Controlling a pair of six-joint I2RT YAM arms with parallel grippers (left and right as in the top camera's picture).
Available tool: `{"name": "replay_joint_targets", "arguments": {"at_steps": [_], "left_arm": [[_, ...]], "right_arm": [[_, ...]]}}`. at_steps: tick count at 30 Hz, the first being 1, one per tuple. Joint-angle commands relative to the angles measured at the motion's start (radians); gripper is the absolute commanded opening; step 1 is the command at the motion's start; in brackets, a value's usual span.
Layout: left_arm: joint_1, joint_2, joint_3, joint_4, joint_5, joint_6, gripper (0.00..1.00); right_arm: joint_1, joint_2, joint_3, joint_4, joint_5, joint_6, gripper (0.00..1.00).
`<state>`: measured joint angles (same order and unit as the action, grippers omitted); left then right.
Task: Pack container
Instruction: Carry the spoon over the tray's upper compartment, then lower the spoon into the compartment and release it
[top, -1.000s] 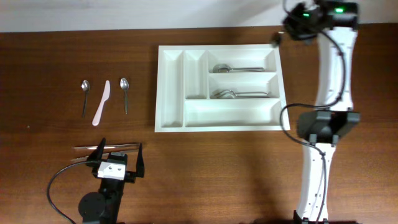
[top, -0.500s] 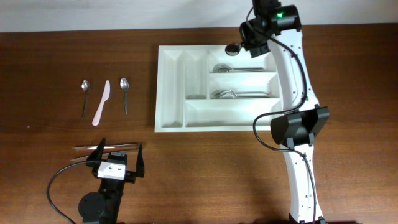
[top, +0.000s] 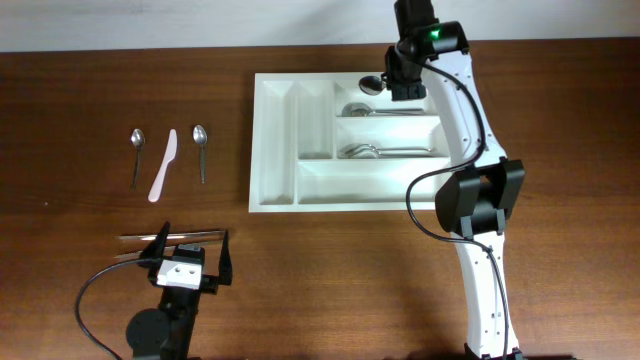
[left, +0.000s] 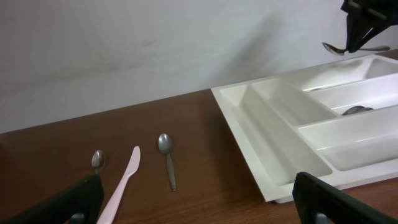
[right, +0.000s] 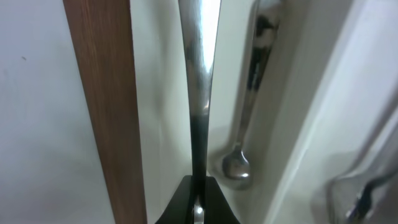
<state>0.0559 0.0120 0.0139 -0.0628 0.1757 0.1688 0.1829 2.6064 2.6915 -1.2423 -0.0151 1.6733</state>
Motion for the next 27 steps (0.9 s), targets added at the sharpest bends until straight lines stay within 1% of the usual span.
{"name": "replay_joint_targets", "arguments": {"at_steps": [1, 8, 10, 18, 19, 21, 22, 23, 24, 25, 26, 27], "left_arm": [[0.006, -0.007, -0.005, -0.002, -0.007, 0.013, 0.99], [0.006, -0.007, -0.005, -0.002, -0.007, 0.013, 0.99], [0.006, -0.007, -0.005, -0.002, -0.007, 0.013, 0.99], [0.006, -0.007, -0.005, -0.002, -0.007, 0.013, 0.99], [0.006, -0.007, -0.005, -0.002, -0.007, 0.013, 0.99], [0.006, -0.007, -0.005, -0.002, -0.007, 0.013, 0.99], [0.006, -0.007, -0.005, -0.002, -0.007, 0.013, 0.99], [0.006, -0.007, -0.005, -0.002, -0.007, 0.013, 0.99], [0.006, -0.007, -0.005, -0.002, -0.007, 0.013, 0.99], [0.006, -0.007, -0.005, -0.002, -0.007, 0.013, 0.99], [0.006, -0.007, -0.005, -0.002, -0.007, 0.013, 0.99], [0.006, -0.007, -0.005, -0.002, -0.007, 0.013, 0.99]], "right_arm": [[0.001, 0.002, -0.022, 0.009, 0.016, 0.014, 0.04], [0.001, 0.003, -0.034, 0.021, 0.016, 0.014, 0.06], [0.0, 0.003, -0.034, 0.026, 0.016, 0.015, 0.09], [0.0, 0.003, -0.034, 0.029, 0.016, 0.006, 0.14], [0.0, 0.003, -0.034, 0.033, 0.016, -0.002, 0.16], [-0.001, 0.003, -0.034, 0.069, 0.016, -0.075, 0.26], [-0.004, 0.003, -0.034, 0.097, 0.016, -0.127, 0.36], [-0.01, 0.003, -0.034, 0.133, 0.016, -0.196, 0.47], [-0.016, 0.003, -0.031, 0.164, 0.012, -0.266, 0.63], [-0.025, 0.002, -0.023, 0.188, 0.005, -0.335, 0.86], [-0.039, 0.001, -0.01, 0.213, -0.006, -0.414, 0.99], [-0.053, -0.002, 0.007, 0.225, -0.011, -0.481, 0.99]]}}
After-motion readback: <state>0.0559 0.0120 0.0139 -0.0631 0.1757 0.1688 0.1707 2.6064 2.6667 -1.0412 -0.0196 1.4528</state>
